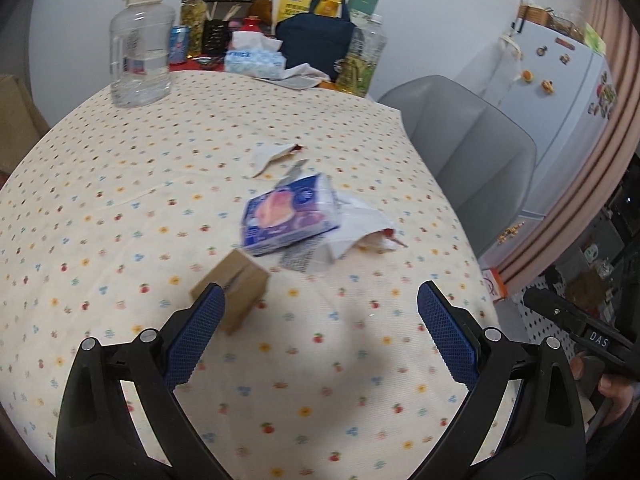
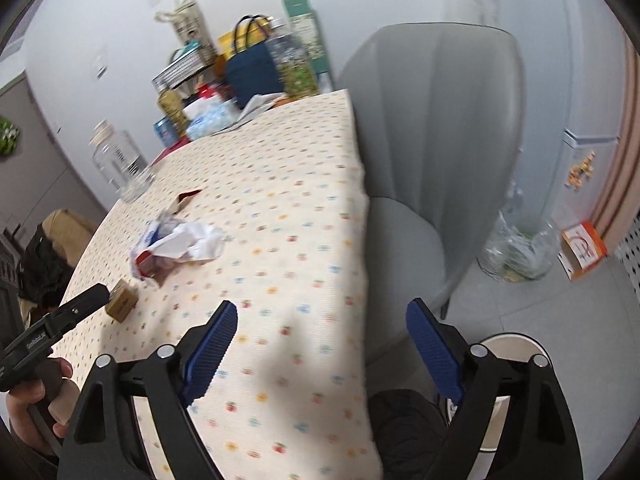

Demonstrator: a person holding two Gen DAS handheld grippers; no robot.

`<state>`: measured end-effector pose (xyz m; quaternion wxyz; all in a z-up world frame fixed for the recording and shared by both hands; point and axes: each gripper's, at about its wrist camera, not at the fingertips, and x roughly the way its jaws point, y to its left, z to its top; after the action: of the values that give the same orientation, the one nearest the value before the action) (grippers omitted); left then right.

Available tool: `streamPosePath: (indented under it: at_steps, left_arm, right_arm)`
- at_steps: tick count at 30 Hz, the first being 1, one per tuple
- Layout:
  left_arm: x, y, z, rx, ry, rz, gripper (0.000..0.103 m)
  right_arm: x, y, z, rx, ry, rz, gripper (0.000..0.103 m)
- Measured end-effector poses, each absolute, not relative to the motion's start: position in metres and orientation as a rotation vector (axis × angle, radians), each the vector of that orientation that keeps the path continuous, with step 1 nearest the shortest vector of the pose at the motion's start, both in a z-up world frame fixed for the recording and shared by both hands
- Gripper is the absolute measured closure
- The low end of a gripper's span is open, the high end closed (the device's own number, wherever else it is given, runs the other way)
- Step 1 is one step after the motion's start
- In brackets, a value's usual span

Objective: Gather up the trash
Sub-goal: 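Move both open grippers back over the table toward the remaining trash, then close the left gripper on the small cardboard box while the right gripper grasps white crumpled paper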

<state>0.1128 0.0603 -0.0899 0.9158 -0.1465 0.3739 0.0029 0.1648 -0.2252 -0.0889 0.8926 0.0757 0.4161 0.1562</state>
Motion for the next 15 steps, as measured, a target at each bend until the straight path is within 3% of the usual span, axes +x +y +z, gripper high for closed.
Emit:
streamPosePath:
  at_steps: [10,15]
  left_arm:
    - [0.108,0.097,-0.111,-0.354,0.796,0.049,0.008]
    - [0.116,0.102,-0.122,-0.352,0.820,0.060,0.020]
  right_arm:
    - [0.163,-0.174,-0.091,0.095,0.887,0.410,0.038]
    - [0.167,-0.163,-0.093,0.083,0.900,0.426,0.043]
